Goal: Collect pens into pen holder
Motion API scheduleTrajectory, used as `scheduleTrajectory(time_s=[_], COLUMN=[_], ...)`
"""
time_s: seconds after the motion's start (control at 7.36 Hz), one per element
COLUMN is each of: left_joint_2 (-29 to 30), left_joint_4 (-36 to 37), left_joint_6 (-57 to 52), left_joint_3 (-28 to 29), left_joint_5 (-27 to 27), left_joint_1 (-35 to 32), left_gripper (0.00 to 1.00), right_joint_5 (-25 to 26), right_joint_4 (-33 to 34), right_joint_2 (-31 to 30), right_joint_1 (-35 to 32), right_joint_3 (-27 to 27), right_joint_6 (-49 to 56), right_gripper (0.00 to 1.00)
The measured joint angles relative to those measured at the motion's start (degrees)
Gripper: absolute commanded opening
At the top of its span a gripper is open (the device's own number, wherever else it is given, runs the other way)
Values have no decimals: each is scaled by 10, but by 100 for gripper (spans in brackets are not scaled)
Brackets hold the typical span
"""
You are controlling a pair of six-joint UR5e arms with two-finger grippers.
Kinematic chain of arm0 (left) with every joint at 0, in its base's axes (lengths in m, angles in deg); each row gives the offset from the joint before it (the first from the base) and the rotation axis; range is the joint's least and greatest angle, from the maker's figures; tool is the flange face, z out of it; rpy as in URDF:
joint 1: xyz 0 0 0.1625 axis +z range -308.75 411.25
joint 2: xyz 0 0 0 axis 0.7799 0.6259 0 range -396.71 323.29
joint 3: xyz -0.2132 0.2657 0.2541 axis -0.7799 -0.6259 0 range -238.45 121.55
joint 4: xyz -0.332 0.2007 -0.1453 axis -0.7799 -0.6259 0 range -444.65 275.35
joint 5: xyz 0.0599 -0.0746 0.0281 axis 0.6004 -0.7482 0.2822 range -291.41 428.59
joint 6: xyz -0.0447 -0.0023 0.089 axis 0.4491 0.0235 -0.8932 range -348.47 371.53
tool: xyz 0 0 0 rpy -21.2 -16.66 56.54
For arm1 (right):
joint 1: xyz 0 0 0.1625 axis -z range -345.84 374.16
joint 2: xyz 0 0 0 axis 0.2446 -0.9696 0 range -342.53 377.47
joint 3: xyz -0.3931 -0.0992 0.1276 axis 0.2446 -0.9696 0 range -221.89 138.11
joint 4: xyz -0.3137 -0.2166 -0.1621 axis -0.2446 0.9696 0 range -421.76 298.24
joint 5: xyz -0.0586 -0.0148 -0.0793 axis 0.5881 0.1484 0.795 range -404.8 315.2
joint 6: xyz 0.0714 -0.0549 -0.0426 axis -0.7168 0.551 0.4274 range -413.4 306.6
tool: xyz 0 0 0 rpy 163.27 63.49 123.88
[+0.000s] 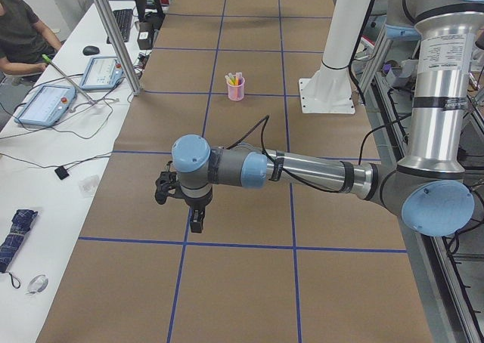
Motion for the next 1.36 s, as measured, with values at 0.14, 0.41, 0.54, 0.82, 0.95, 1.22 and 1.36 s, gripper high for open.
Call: scheduleTrajectory(time_s=[0.14, 0.41, 0.54, 0.82, 0.95, 1.22, 1.36], left_joint_2=[-1, -6, -8, -11, -18, -47, -59], left_joint_4=[0, 0, 1, 1, 0, -2, -2], left_joint_6=[-7, -9, -8, -8, -9, -11, -13], left_joint_3=[1, 6, 3, -2, -7, -30, -39], left_joint_5=[1, 10, 15, 17, 17, 21, 22], left_joint_1=[0, 4, 5, 6, 6, 5, 4], left_gripper=[100, 100, 100, 100, 100, 100, 100], right_joint_5=[0, 0, -1, -1, 0, 11, 24], right_joint_4=[-3, -12, -24, -40, -42, -39, -37], right_joint_2=[-2, -6, -8, -22, -26, -17, -12], right_joint_1=[0, 1, 2, 7, 9, 19, 24], right_joint_3=[-2, -2, -2, -5, -5, 0, 1], right_joint_6=[2, 5, 4, 0, 0, -1, -1], right_gripper=[100, 100, 100, 100, 100, 100, 100])
